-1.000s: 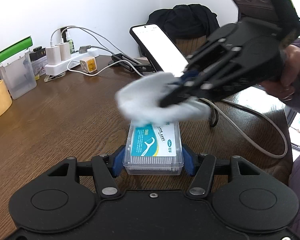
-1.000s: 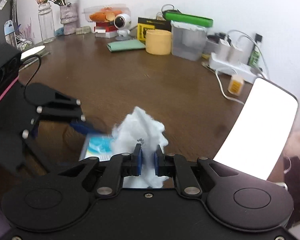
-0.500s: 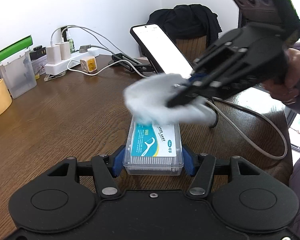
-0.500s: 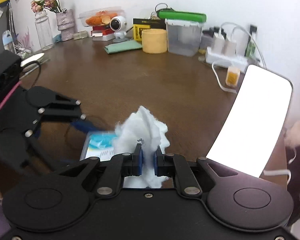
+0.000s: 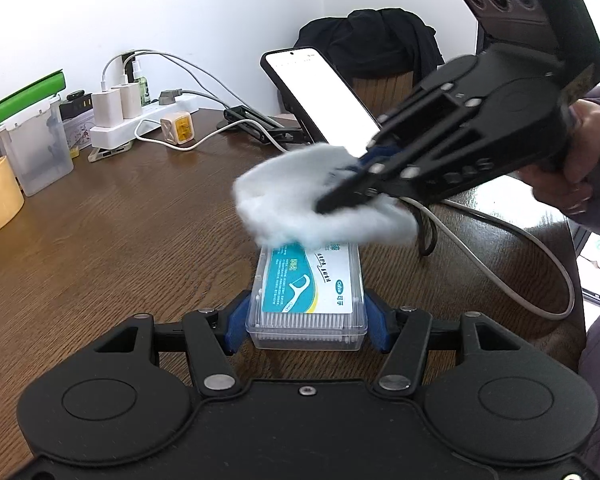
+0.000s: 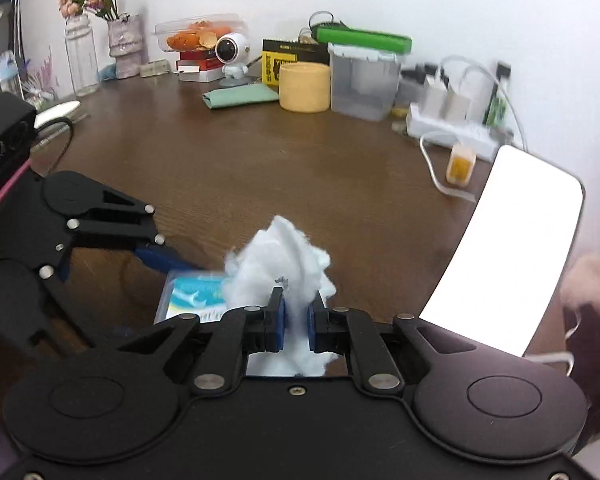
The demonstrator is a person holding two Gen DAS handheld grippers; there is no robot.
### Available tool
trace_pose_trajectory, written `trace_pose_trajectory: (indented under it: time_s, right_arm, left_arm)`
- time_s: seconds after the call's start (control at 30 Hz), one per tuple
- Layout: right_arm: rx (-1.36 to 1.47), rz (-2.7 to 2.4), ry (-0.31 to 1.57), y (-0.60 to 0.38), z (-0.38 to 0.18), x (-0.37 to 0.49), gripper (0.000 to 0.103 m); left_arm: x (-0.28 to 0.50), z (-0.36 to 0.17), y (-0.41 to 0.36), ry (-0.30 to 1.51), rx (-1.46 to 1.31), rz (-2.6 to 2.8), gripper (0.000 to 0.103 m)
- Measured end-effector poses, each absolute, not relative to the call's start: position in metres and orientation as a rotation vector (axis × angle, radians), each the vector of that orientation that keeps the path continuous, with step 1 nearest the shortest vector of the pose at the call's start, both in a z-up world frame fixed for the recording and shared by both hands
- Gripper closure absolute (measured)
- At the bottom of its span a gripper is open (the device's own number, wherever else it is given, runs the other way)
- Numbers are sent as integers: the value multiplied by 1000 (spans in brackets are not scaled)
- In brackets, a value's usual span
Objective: Clean container
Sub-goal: 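Hold the floss box in the left tool while the right tool wipes its label side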
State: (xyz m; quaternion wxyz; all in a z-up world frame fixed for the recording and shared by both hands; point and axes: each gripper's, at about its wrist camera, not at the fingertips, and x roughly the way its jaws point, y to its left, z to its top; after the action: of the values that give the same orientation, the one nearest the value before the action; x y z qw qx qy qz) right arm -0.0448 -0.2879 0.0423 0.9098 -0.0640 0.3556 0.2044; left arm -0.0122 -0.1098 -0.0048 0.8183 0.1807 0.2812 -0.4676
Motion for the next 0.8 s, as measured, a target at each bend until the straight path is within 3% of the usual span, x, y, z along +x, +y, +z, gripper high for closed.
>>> trace_pose_trajectory:
  time_s: [0.8]
  right_arm:
    - [-159, 460, 714, -258, 42, -41, 92]
  left_arm:
    - [-4, -5, -110, 598, 387, -996, 45]
